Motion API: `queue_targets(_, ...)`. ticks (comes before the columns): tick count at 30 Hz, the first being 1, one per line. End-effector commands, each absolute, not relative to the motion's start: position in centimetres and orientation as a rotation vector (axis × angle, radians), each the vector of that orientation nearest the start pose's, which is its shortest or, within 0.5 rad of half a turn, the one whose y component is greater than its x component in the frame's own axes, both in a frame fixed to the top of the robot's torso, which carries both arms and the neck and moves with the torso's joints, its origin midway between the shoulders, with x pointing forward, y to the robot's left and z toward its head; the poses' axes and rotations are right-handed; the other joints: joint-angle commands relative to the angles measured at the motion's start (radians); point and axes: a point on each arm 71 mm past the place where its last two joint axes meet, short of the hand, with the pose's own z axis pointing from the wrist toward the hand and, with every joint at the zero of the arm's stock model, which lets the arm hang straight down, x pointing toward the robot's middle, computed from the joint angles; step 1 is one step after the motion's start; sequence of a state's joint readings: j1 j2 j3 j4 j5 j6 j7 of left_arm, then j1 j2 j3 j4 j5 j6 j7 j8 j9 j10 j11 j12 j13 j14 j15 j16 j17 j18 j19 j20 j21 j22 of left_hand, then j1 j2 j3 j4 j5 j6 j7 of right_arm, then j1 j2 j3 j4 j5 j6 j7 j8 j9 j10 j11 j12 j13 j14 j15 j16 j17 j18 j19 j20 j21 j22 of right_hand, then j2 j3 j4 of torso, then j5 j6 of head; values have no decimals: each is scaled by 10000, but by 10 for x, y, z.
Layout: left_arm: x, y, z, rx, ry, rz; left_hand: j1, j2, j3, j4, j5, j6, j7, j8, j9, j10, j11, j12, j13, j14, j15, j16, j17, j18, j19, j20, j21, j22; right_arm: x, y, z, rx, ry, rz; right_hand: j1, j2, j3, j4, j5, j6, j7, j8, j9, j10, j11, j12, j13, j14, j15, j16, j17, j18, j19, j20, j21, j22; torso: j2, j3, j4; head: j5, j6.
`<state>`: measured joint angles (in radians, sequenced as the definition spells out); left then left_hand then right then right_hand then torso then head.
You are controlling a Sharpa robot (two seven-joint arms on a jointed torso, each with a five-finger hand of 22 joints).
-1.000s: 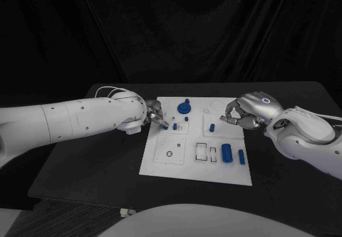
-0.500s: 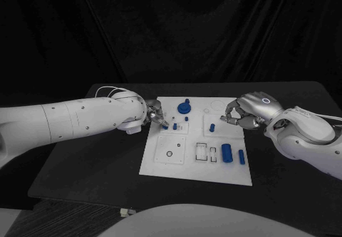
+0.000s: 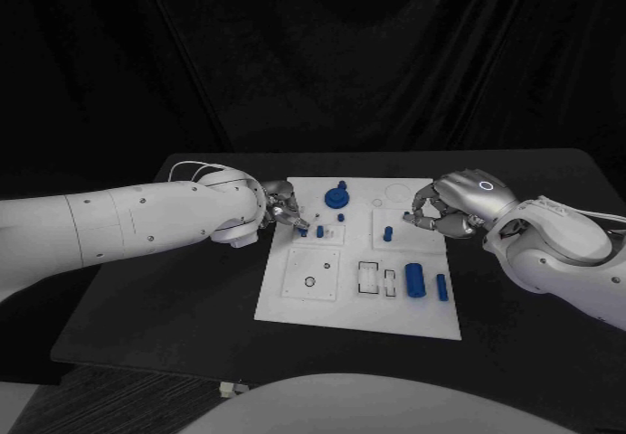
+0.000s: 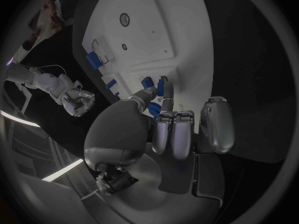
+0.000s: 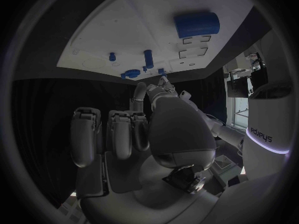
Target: Assemble the parts on the task board
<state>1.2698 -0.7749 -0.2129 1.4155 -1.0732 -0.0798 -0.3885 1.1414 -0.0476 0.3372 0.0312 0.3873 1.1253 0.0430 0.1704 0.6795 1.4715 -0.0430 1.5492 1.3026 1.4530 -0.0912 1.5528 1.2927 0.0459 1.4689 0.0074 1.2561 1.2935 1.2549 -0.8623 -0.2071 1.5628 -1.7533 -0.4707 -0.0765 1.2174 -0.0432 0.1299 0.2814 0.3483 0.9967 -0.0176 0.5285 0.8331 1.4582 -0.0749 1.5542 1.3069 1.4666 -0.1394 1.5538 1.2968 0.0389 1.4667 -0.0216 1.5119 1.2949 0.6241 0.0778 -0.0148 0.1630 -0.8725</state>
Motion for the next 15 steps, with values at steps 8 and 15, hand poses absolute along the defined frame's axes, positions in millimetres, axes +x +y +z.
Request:
queue_targets(8, 492, 219, -245, -2033, 21499, -4509, 241, -4, 942, -345, 456, -69, -152, 131, 207, 966, -69, 157, 2647, 1121, -126, -26, 2559, 194, -18, 10, -157, 1890, 459, -194, -205, -4792, 15068, 5458, 236, 54, 367, 42, 115, -8, 30, -143, 133, 1126, -7, 166, 2639, 973, -12, 37, 2401, -160, 568, -32, -241, 2452, -5, -4, 2, 45, -2)
queue_targets(15, 494, 221, -247, -2036, 21568, -4438, 225, 7, 940, -328, 421, -91, -148, 123, 211, 953, -62, 126, 2629, 1114, -120, -53, 2530, 197, -23, 14, -176, 1886, 459, -194, -206, -4791, 15092, 5458, 236, 54, 367, 42, 115, -8, 30, -143, 133, 1126, -7, 166, 2639, 973, -12, 37, 2401, -160, 568, -32, -241, 2452, -8, -1, 0, 35, -2)
